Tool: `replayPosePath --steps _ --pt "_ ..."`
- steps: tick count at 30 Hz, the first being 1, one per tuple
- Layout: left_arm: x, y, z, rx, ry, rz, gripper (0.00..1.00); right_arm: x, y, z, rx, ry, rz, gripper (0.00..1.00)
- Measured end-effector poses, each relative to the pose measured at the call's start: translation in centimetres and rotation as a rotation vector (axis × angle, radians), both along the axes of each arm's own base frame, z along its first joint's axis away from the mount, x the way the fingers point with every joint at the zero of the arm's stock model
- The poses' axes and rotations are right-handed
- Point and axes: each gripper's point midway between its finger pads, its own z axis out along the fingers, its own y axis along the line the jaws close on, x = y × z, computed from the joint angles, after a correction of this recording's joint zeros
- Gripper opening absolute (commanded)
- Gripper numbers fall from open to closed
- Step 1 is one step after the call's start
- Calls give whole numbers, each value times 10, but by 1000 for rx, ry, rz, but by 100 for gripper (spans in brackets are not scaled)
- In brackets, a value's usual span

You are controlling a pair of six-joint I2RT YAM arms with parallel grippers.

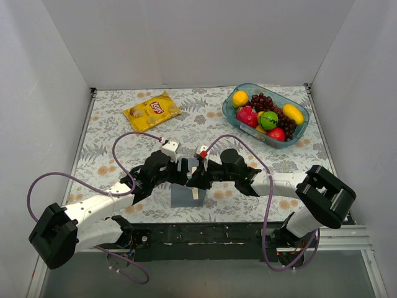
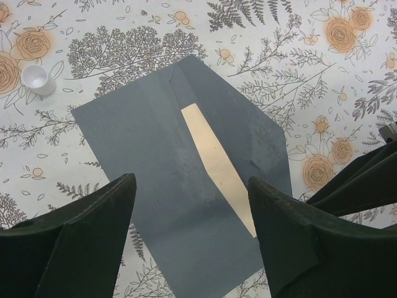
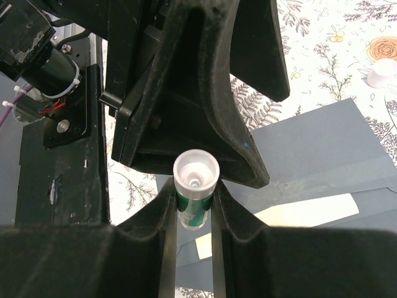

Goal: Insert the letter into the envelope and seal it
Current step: Adjust the solid glue.

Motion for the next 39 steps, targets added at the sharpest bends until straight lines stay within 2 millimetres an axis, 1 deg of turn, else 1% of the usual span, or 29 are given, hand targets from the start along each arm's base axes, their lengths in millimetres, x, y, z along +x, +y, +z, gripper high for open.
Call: replayPosePath --steps 9,13,16,20,22,24,26,29,35,37,39 --pt "-2 -1 -2 15 8 -10 73 -2 -1 -3 -18 2 15 1" --pt "0 1 2 10 -4 18 74 -1 -1 0 -12 -2 15 1" --pt "0 3 13 -28 -36 49 75 0 -2 11 17 -11 18 1" --pt "3 3 38 -132 -94 99 76 6 -4 34 82 -39 7 1" --pt "4 4 49 -186 -115 127 76 7 -5 42 107 -57 1 1" --pt "3 6 57 -234 -126 154 76 7 -7 47 125 -71 -3 1" --pt "3 9 59 -261 -132 181 76 8 -7 48 136 -78 -15 1" --pt "4 16 51 -274 -125 229 75 10 -11 41 131 -69 -45 1" --pt "-2 30 15 -251 -93 284 75 21 -22 22 95 -58 -148 1" --pt "-4 34 6 -251 -94 289 76 26 -23 21 90 -63 -178 1" --pt "-5 35 1 -254 -101 288 77 31 -24 21 88 -69 -203 1"
